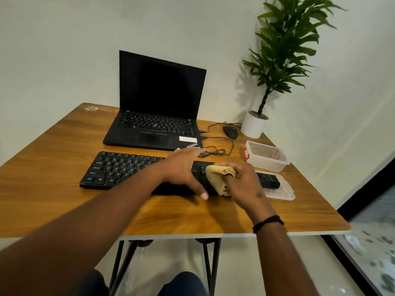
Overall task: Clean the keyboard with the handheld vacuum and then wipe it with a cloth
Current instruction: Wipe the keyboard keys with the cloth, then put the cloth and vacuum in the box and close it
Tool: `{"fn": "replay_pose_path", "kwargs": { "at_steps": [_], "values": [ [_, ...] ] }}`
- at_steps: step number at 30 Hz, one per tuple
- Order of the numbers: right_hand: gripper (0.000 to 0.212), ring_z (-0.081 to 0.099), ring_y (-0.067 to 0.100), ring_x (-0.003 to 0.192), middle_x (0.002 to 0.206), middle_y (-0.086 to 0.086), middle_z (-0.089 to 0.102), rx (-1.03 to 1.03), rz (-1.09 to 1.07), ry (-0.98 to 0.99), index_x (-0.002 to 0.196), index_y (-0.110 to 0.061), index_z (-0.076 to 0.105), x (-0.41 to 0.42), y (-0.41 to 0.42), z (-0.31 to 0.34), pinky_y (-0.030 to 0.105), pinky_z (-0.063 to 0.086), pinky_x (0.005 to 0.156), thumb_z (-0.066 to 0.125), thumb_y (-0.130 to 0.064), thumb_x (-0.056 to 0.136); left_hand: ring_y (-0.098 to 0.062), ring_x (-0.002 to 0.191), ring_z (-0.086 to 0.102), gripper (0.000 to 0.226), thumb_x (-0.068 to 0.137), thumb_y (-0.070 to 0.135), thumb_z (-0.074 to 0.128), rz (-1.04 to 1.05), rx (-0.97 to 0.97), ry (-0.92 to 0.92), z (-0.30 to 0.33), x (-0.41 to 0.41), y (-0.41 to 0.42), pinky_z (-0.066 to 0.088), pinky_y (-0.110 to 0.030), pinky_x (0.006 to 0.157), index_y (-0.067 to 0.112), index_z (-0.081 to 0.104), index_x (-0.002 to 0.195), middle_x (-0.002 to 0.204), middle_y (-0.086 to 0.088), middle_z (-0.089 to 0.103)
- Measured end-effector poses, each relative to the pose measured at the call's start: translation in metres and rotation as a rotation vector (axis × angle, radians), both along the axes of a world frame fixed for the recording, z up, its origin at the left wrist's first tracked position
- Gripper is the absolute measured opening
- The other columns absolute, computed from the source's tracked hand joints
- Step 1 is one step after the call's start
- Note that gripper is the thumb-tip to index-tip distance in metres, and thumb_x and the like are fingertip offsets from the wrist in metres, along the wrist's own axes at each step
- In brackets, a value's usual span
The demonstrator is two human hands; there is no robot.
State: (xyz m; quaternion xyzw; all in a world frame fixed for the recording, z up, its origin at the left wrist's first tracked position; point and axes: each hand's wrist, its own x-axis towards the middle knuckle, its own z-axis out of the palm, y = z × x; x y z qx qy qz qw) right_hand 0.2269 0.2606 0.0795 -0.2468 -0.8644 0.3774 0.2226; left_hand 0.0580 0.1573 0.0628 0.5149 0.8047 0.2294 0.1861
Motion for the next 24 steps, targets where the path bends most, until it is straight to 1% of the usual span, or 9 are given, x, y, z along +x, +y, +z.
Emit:
{"fn": "replay_pose_path", "kwargs": {
  "at_steps": [2, 4, 6, 8, 10, 14, 17, 21, 24],
  "values": [
    [0.025, 0.069, 0.019, 0.093, 0.096, -0.002, 0.075, -0.237, 0.01, 0.151, 0.098, -0.023, 0.076, 0.007, 0.009, 0.004, 0.034, 0.058, 0.078, 0.062, -0.003, 0.092, -0.017, 0.145, 0.037, 0.104, 0.068, 0.037, 0.091, -0.061, 0.264, -0.373, 0.004, 0.011, -0.007, 0.036, -0.041, 0.117, 0.028, 0.034, 0.155, 0.158, 0.003, 0.04],
    [0.015, 0.071, 0.033, 0.097, 0.097, 0.011, 0.076, -0.442, -0.001, 0.247, 0.1, -0.014, 0.075, 0.011, 0.015, 0.006, 0.051, 0.058, 0.083, 0.067, -0.005, 0.09, -0.013, 0.125, 0.059, 0.072, 0.076, 0.03, 0.085, -0.042, 0.447, -0.657, 0.004, 0.023, -0.008, 0.053, -0.031, 0.097, 0.024, 0.054, 0.141, 0.136, 0.001, 0.063],
    [0.017, 0.071, 0.035, 0.097, 0.1, 0.016, 0.075, -0.566, -0.015, 0.324, 0.105, -0.007, 0.072, 0.013, 0.021, 0.007, 0.055, 0.058, 0.082, 0.069, -0.005, 0.089, -0.015, 0.105, 0.07, 0.056, 0.074, 0.032, 0.08, 0.039, 0.494, -0.816, 0.003, 0.034, -0.003, 0.058, -0.028, 0.079, 0.018, 0.066, 0.126, 0.116, -0.003, 0.074],
    [0.02, 0.073, 0.032, 0.095, 0.1, 0.014, 0.076, -0.611, -0.047, 0.363, 0.107, -0.006, 0.072, 0.016, 0.028, 0.005, 0.051, 0.06, 0.08, 0.07, -0.005, 0.088, -0.019, 0.096, 0.073, 0.044, 0.076, 0.027, 0.079, 0.129, 0.478, -0.881, -0.001, 0.04, 0.007, 0.06, -0.031, 0.073, 0.014, 0.069, 0.117, 0.107, -0.009, 0.076],
    [0.021, 0.072, 0.033, 0.096, 0.1, 0.013, 0.076, -0.635, -0.112, 0.367, 0.108, -0.007, 0.072, 0.022, 0.042, 0.0, 0.054, 0.058, 0.083, 0.071, -0.007, 0.087, -0.02, 0.089, 0.074, 0.034, 0.083, 0.018, 0.079, 0.218, 0.467, -0.935, -0.006, 0.044, 0.02, 0.061, -0.031, 0.066, 0.01, 0.069, 0.114, 0.103, -0.012, 0.077],
    [0.018, 0.071, 0.037, 0.098, 0.098, 0.017, 0.075, -0.74, -0.253, 0.339, 0.106, -0.003, 0.07, 0.035, 0.087, -0.008, 0.063, 0.056, 0.084, 0.069, -0.006, 0.088, -0.018, 0.079, 0.075, 0.031, 0.084, 0.01, 0.079, 0.323, 0.482, -0.955, -0.005, 0.058, 0.059, 0.06, -0.026, 0.059, 0.003, 0.067, 0.112, 0.1, -0.013, 0.075],
    [0.023, 0.069, 0.034, 0.096, 0.103, 0.021, 0.071, -0.817, -0.337, 0.382, 0.11, 0.003, 0.065, 0.046, 0.12, -0.007, 0.049, 0.06, 0.074, 0.066, 0.002, 0.088, -0.023, 0.084, 0.074, 0.03, 0.082, 0.007, 0.081, 0.377, 0.516, -0.897, 0.001, 0.073, 0.097, 0.061, -0.026, 0.057, 0.002, 0.066, 0.107, 0.106, -0.017, 0.072],
    [0.029, 0.067, 0.027, 0.093, 0.103, 0.015, 0.07, -0.59, -0.527, 0.348, 0.108, -0.002, 0.07, 0.059, 0.156, -0.013, 0.033, 0.055, 0.065, 0.079, -0.005, 0.08, -0.022, 0.084, 0.072, 0.037, 0.073, 0.011, 0.09, 0.409, 0.53, -0.702, 0.0, 0.081, 0.143, 0.062, -0.031, 0.054, 0.008, 0.063, 0.1, 0.107, -0.01, 0.068],
    [0.023, 0.066, 0.024, 0.086, 0.096, 0.011, 0.07, -0.42, -0.619, 0.307, 0.096, -0.004, 0.072, 0.059, 0.167, -0.021, 0.025, 0.052, 0.06, 0.083, -0.012, 0.078, -0.016, 0.071, 0.07, 0.04, 0.07, 0.015, 0.093, 0.425, 0.518, -0.557, -0.008, 0.081, 0.164, 0.061, -0.031, 0.05, 0.009, 0.062, 0.095, 0.097, -0.003, 0.065]
  ]
}}
